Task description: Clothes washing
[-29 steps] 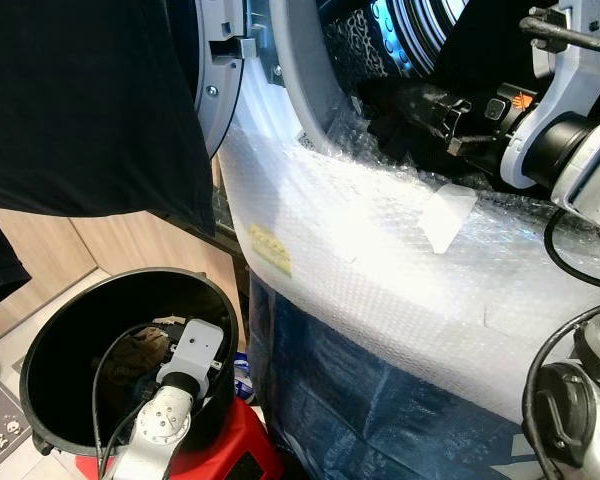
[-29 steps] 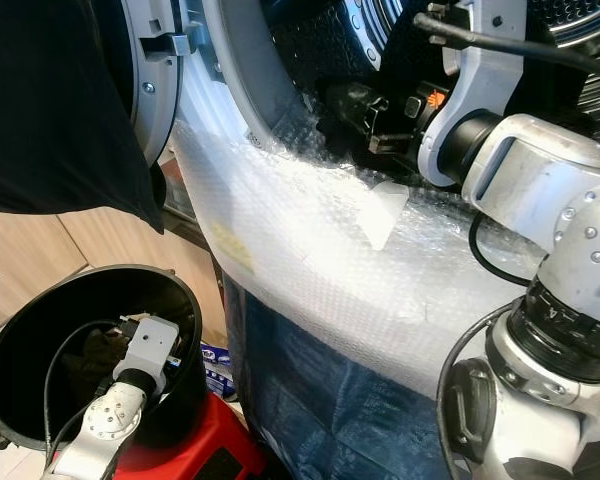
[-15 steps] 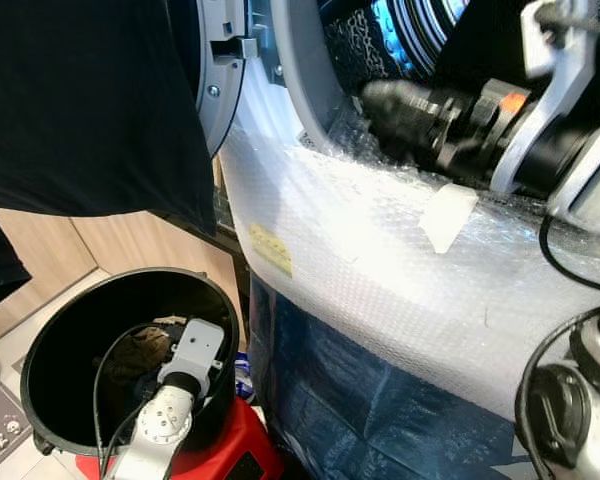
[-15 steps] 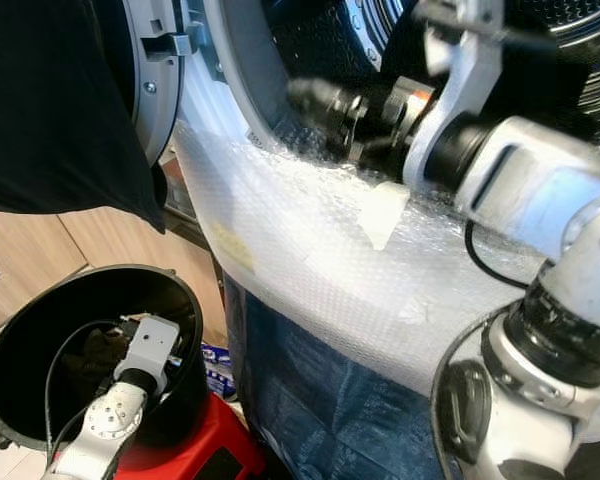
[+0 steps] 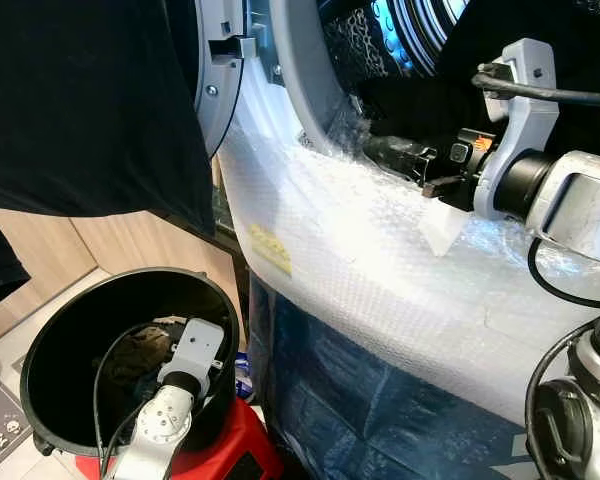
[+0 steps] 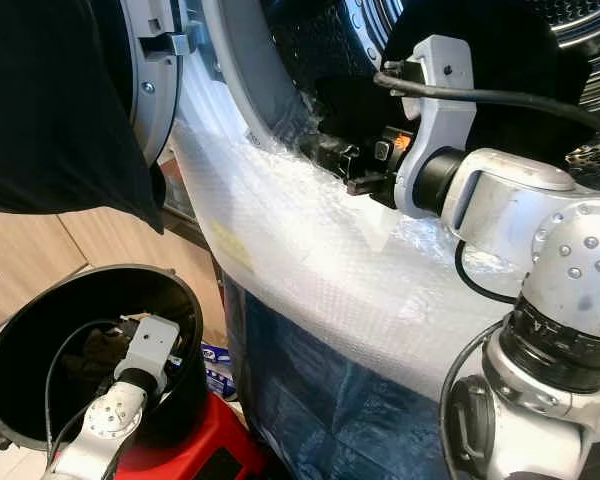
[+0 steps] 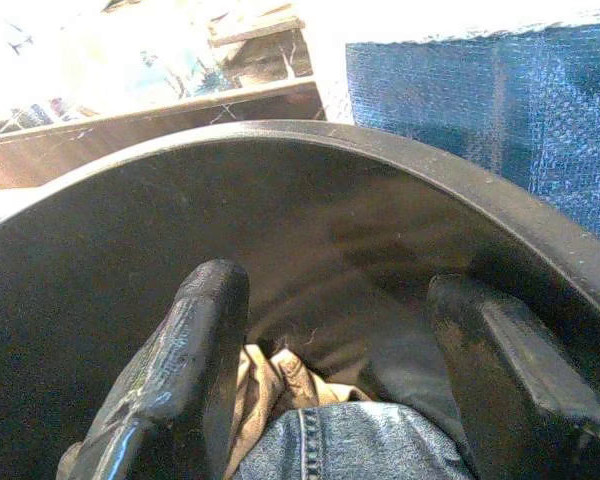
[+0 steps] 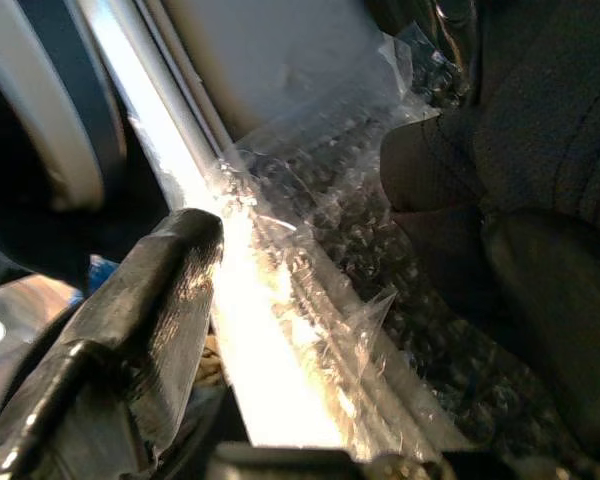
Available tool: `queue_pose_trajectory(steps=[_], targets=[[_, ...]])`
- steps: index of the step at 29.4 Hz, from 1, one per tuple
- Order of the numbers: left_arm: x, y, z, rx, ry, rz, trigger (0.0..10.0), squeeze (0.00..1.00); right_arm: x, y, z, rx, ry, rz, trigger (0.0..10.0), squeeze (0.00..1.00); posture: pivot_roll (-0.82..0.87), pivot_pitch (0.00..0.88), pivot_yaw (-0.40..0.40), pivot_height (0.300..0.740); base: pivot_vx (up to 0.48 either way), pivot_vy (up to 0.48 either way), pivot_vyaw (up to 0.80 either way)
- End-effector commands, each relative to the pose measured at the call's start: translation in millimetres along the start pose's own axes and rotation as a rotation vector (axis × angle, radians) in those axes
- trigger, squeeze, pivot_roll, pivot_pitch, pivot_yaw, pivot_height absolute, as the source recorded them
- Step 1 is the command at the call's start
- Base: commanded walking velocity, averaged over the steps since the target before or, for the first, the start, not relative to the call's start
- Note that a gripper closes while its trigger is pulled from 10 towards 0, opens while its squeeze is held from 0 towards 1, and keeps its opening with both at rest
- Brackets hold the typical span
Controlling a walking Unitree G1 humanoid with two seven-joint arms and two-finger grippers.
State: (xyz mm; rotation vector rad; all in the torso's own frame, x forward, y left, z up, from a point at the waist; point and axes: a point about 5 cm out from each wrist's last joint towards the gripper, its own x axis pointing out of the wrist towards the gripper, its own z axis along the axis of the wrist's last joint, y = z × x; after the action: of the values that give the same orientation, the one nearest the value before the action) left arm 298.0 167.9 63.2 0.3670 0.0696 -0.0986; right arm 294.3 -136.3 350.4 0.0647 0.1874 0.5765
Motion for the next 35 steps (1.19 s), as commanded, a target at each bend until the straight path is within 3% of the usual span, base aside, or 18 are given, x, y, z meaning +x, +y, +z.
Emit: queue_pose_trajectory(steps=[1, 10, 21, 26, 35], targets=[[-0.6, -6.2, -3.4, 0.007, 0.021, -0.031, 10.0, 0.0, 5.0, 3.4, 2.4, -0.025, 0.02, -0.02, 10.0, 0.0, -0.03, 0.125, -0.055, 0.74, 0.0, 0.0, 0.0], [2.0, -5.3, 1.8, 0.0, 0.007, -0.023, 10.0, 0.0, 19.8, -13.2, 27.1, 0.041, -0.059, -0.18, 10.0, 0.0, -0.03, 0.118, -0.055, 0.74, 0.0, 0.0, 0.0], [2.0, -2.6, 2.5, 0.014, 0.009, -0.021, 10.0, 0.0, 26.8, -34.9, 34.6, 0.013, -0.062, -0.296, 10.0, 0.0, -0.02, 0.115, -0.051, 0.74, 0.0, 0.0, 0.0], [2.7, -2.9, 3.3, 0.019, 0.009, -0.024, 10.0, 0.0, 37.3, -69.6, 36.9, 0.021, -0.079, -0.464, 10.0, 0.0, -0.02, 0.113, -0.049, 0.74, 0.0, 0.0, 0.0], [3.3, -2.5, 4.4, 0.022, 0.009, -0.023, 10.0, 0.0, 31.2, -102.7, 71.1, 0.027, -0.26, -0.69, 10.0, 0.0, -0.02, 0.108, -0.045, 0.74, 0.0, 0.0, 0.0]])
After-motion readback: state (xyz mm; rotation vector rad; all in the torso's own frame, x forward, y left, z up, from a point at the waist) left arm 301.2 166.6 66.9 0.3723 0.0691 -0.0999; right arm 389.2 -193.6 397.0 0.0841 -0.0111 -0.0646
